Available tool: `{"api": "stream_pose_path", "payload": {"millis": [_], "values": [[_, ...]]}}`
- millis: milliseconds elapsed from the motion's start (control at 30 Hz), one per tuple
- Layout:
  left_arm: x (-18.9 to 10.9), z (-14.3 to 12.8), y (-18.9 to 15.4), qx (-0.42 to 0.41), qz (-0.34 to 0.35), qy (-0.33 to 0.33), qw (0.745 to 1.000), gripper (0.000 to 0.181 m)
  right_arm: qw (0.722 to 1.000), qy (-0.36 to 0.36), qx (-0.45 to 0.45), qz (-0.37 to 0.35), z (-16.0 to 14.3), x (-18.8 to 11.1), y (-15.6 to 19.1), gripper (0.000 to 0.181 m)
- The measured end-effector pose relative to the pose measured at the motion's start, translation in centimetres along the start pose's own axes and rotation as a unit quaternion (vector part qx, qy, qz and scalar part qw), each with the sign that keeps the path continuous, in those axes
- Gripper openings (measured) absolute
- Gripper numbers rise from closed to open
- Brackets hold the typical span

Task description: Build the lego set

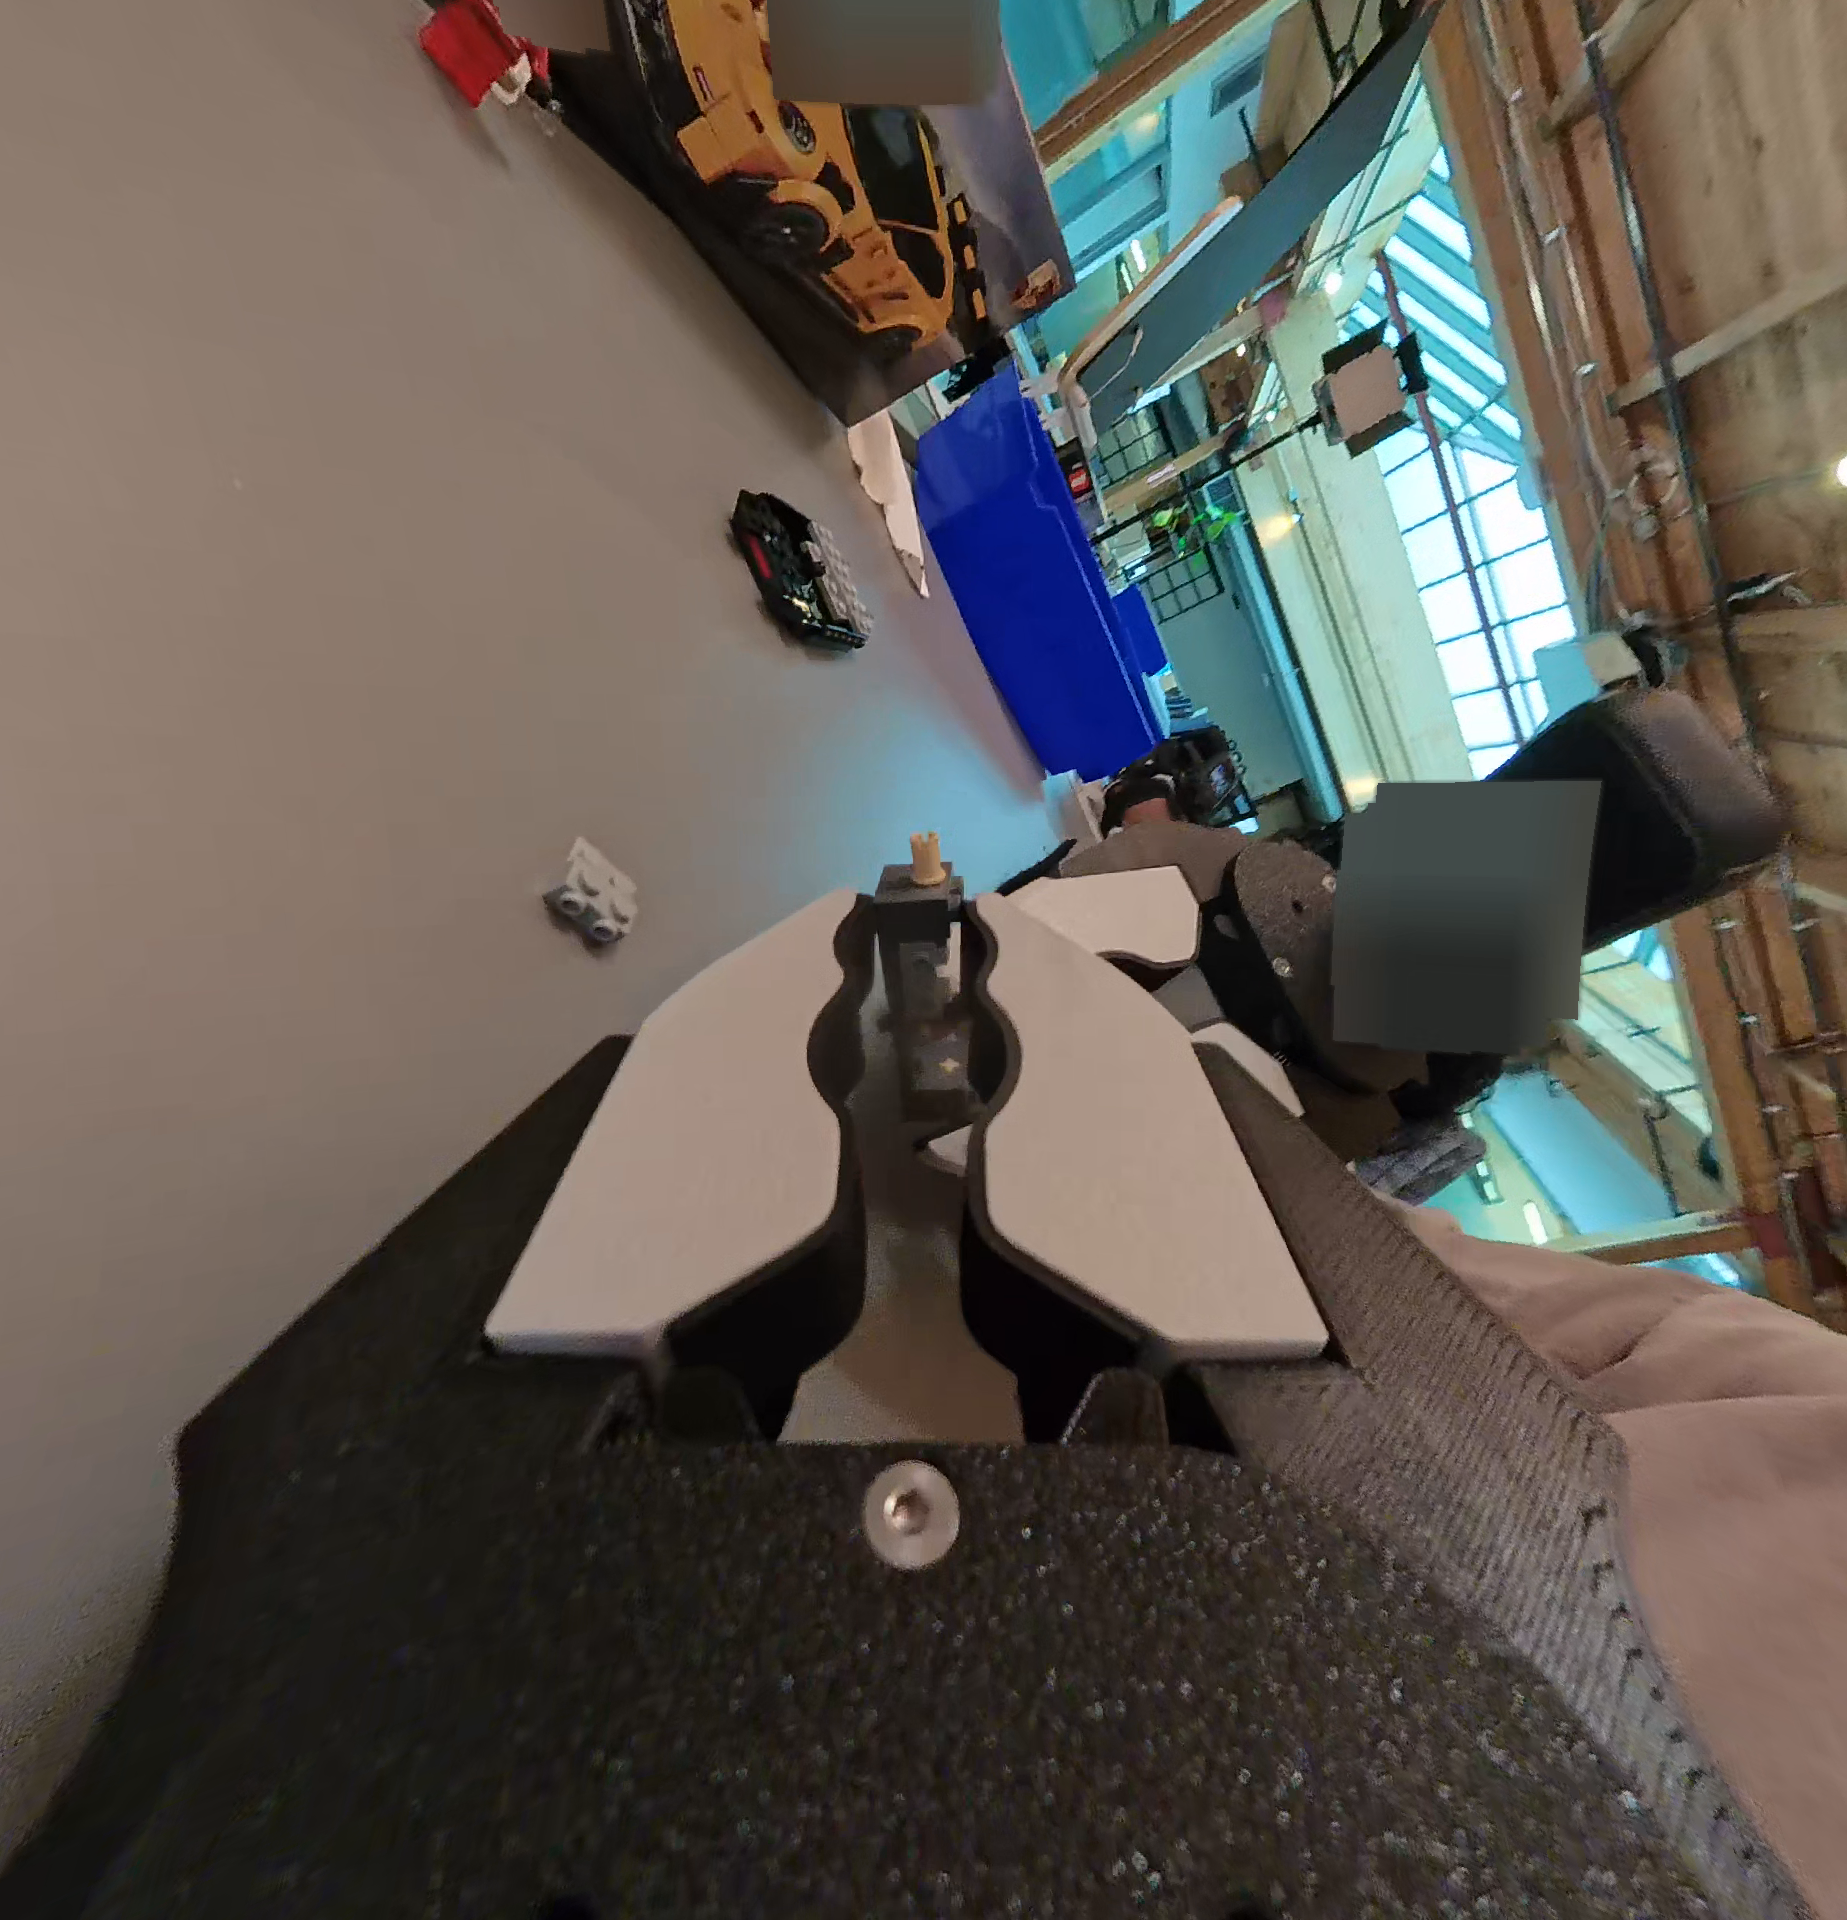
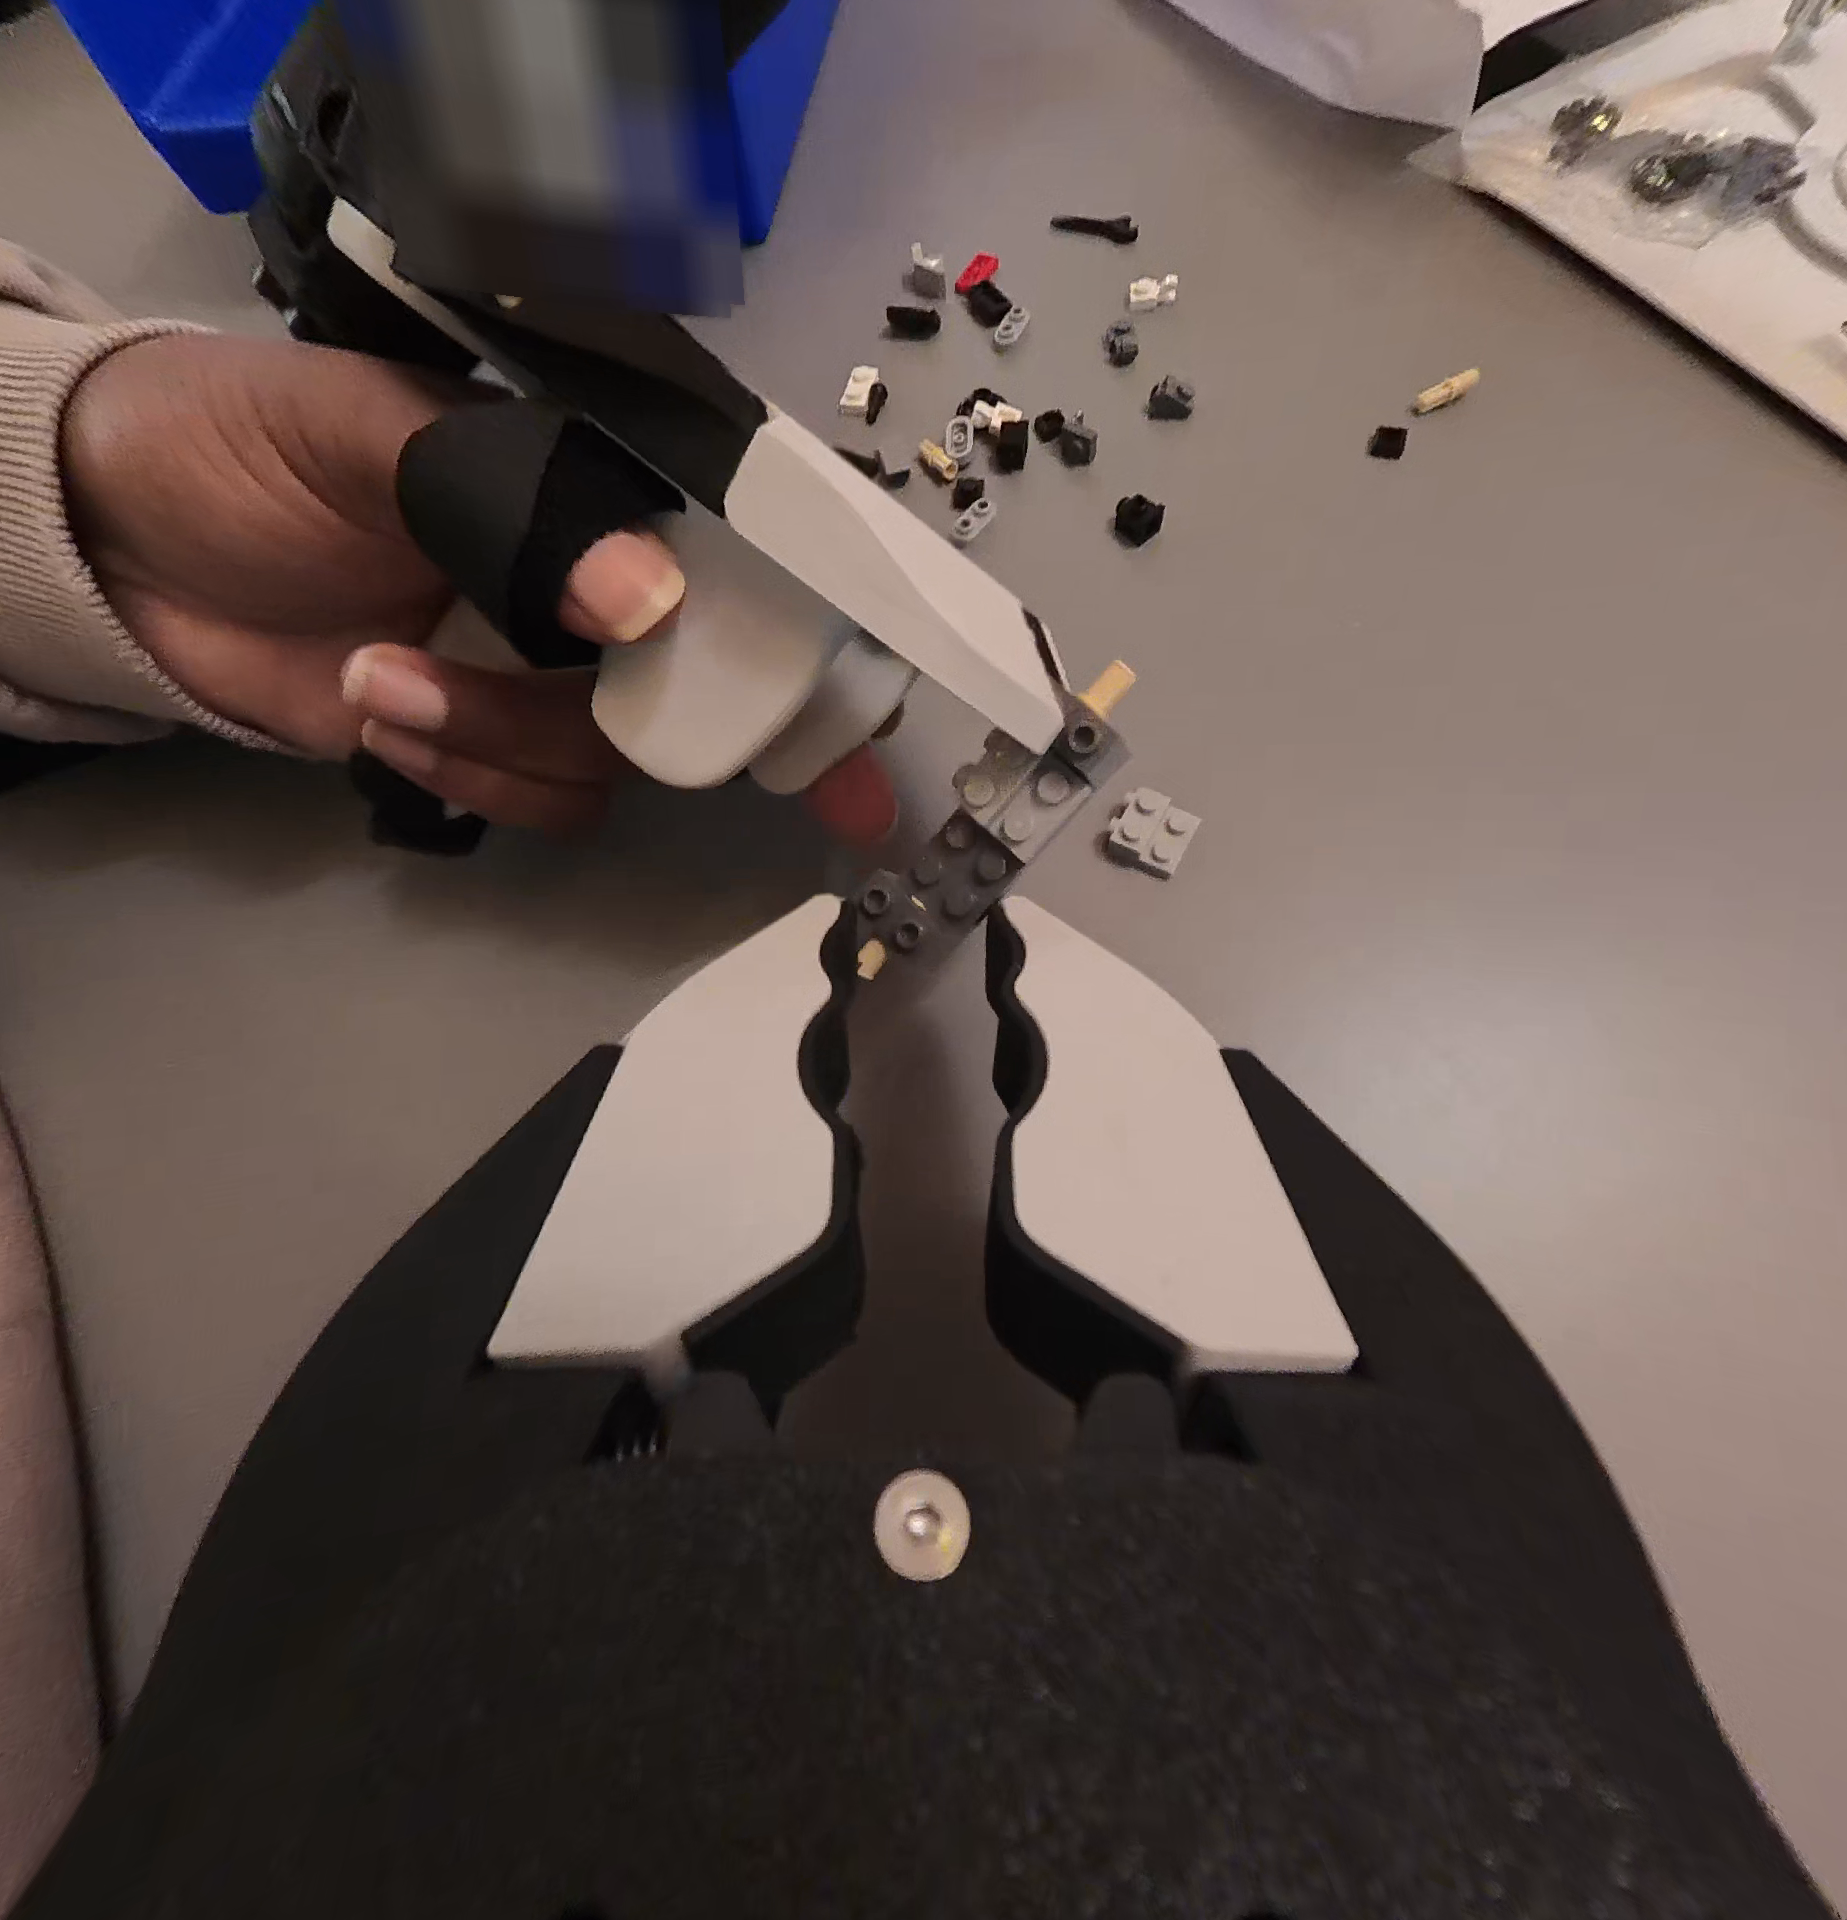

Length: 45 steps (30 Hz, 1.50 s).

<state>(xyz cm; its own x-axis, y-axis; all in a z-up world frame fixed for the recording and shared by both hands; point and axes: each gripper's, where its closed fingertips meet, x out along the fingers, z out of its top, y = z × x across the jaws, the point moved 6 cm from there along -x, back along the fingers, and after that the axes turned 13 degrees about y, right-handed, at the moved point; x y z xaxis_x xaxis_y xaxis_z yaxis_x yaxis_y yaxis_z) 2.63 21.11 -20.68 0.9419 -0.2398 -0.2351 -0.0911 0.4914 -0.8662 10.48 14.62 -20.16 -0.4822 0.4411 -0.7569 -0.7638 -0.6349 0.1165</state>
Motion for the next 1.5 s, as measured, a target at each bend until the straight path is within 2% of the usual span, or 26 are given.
{"api": "stream_pose_path", "payload": {"millis": [200,300,367,467,633,800,900,1033,1133,1300,1333,1367,1500], "values": [[-0.2,0.1,0.6,0.070,0.054,0.057,0.994,0.033,0.993,0.082,-0.035,0.072,-1.7,-0.2,0.7,0.022],[-0.3,-0.5,0.1,0.115,0.016,0.135,0.984,0.028,0.985,0.124,-0.076,0.095,-2.6,-0.3,1.0,0.022],[-0.3,-1.3,-0.3,0.163,-0.004,0.183,0.969,0.030,0.975,0.151,-0.115,0.118,-3.1,-0.2,1.3,0.022],[-0.4,-2.1,-0.3,0.268,0.030,0.235,0.934,0.031,0.956,0.189,-0.185,0.127,-3.7,0.1,1.4,0.022],[-0.2,-4.0,-0.2,0.351,0.064,0.303,0.884,0.036,0.921,0.228,-0.276,0.155,-3.5,0.1,1.1,0.022],[-0.2,-4.7,0.0,0.405,0.121,0.325,0.846,0.024,0.921,0.208,-0.283,0.171,-2.2,0.5,-0.2,0.026],[-0.5,-4.8,0.0,0.403,0.135,0.332,0.842,0.021,0.941,0.149,-0.255,0.167,-0.8,-0.5,-1.7,0.030],[-0.7,-4.9,-0.6,0.403,0.123,0.336,0.843,0.018,0.969,0.105,-0.213,0.075,1.5,-0.2,-4.7,0.029],[-0.9,-4.4,-0.4,0.406,0.138,0.324,0.843,0.019,0.965,0.105,-0.236,0.051,2.4,1.6,-5.2,0.029],[-1.5,-3.1,0.5,0.391,0.172,0.289,0.857,0.018,0.951,0.192,-0.232,0.069,2.9,4.4,-5.4,0.032],[-1.6,-2.8,0.5,0.390,0.176,0.281,0.859,0.018,0.948,0.203,-0.235,0.065,3.0,4.7,-5.3,0.031],[-1.8,-2.5,0.5,0.389,0.179,0.271,0.862,0.018,0.947,0.205,-0.241,0.053,3.1,4.8,-5.4,0.020],[-2.1,-1.6,0.5,0.384,0.179,0.241,0.873,0.018,0.935,0.185,-0.296,0.066,3.2,4.4,-4.9,0.017]]}}
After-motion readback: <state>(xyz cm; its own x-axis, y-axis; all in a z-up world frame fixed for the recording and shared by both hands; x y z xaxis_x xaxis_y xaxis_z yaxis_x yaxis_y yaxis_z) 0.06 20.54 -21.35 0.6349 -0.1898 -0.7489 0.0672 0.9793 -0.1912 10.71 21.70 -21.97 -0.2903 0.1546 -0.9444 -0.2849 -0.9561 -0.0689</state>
